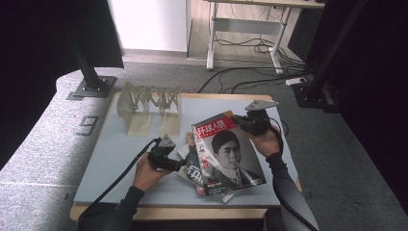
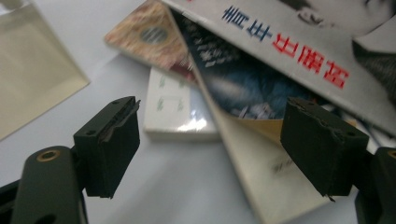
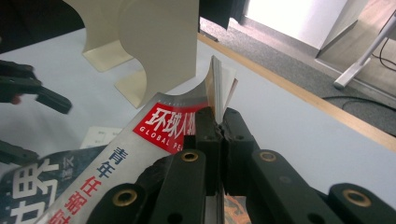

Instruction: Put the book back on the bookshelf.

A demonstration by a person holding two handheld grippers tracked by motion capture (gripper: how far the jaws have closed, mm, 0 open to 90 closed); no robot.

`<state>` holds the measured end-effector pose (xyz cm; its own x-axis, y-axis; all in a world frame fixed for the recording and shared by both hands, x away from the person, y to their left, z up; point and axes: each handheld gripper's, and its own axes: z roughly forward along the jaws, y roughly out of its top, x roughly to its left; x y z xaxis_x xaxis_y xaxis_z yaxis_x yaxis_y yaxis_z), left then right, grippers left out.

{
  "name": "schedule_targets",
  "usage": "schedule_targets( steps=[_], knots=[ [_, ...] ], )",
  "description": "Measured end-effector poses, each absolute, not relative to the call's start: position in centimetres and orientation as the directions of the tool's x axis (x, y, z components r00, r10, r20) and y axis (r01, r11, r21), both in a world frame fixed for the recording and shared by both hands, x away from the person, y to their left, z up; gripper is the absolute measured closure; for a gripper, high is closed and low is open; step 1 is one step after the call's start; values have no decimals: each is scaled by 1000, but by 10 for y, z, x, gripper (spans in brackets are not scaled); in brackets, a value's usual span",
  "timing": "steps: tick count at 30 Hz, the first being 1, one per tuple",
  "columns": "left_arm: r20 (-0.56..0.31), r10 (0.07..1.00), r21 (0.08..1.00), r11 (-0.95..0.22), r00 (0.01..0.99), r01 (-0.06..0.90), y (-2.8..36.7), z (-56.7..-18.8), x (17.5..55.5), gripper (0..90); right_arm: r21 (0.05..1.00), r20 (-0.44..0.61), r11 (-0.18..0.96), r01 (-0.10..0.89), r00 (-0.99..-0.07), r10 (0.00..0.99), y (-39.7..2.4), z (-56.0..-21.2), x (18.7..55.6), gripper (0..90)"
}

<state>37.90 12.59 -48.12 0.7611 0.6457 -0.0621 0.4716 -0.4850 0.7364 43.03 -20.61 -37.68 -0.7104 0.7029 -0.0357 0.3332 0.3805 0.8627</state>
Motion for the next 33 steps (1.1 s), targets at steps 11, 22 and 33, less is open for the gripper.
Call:
schedule_targets(
  steps=[11,22,33],
  knots=[
    [-92,600,764,-469,795,443,110,-466,386,212,876,-57,380,297,-719,693,-204,-358,421,859],
    [-83,611,787,-445,787,428,118,-449,386,212,878,-67,382,288,-717,694,-205,-354,420,859],
    [-108,568,765,-477,816,433,97,-466,390,217,884,-70,375,278,-716,695,-208,-350,418,859]
  ],
)
